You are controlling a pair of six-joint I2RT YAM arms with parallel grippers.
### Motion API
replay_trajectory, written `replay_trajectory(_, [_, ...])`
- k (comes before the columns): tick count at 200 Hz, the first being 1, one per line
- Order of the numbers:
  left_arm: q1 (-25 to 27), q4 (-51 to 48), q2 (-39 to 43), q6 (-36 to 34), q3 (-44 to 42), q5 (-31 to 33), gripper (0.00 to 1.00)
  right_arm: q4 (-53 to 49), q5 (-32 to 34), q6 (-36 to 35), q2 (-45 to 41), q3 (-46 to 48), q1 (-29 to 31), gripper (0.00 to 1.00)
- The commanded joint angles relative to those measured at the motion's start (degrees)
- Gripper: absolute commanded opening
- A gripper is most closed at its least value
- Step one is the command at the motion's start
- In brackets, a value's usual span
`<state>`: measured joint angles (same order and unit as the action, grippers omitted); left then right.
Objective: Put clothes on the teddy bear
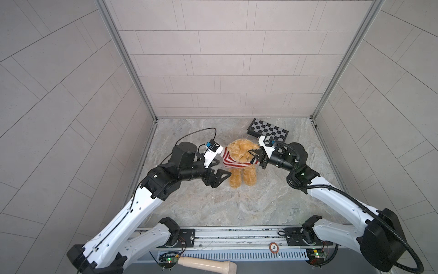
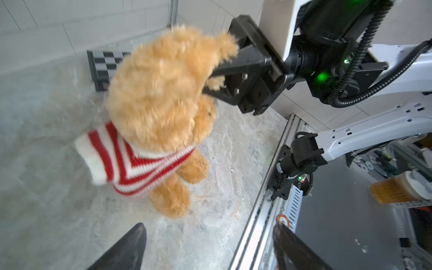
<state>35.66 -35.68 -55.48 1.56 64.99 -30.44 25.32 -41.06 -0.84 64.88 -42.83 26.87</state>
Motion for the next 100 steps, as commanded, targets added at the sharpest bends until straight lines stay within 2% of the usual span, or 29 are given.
replay_trajectory(1, [0.03, 0.31, -4.6, -7.22, 2.24, 3.3, 0.89, -0.75, -11.79, -1.06, 0.61, -3.48, -0.51, 0.0])
replay_trajectory(27, [-0.01, 4.58, -11.1, -8.76, 6.26, 2.01, 0.9, 0.49, -14.37, 1.71, 1.88, -4.97, -0.51, 0.0])
replay_trajectory(69, [-0.04, 8.54, -16.59, -8.51, 9.29, 3.62, 0.91, -4.64, -15.61, -0.32, 1.82, -6.25, -0.4, 0.0])
replay_trajectory(87, [-0.06, 9.69, -18.24, -8.29, 9.92, -0.57, 0.86, -4.92, -15.59, -0.11, 2.88, -7.1, -0.2, 0.0])
replay_trajectory(100, [0.64, 8.85, -19.83, -8.86, 11.23, -3.06, 0.78, -3.94, -15.07, 0.77, 3.61, -7.49, -0.16, 0.0])
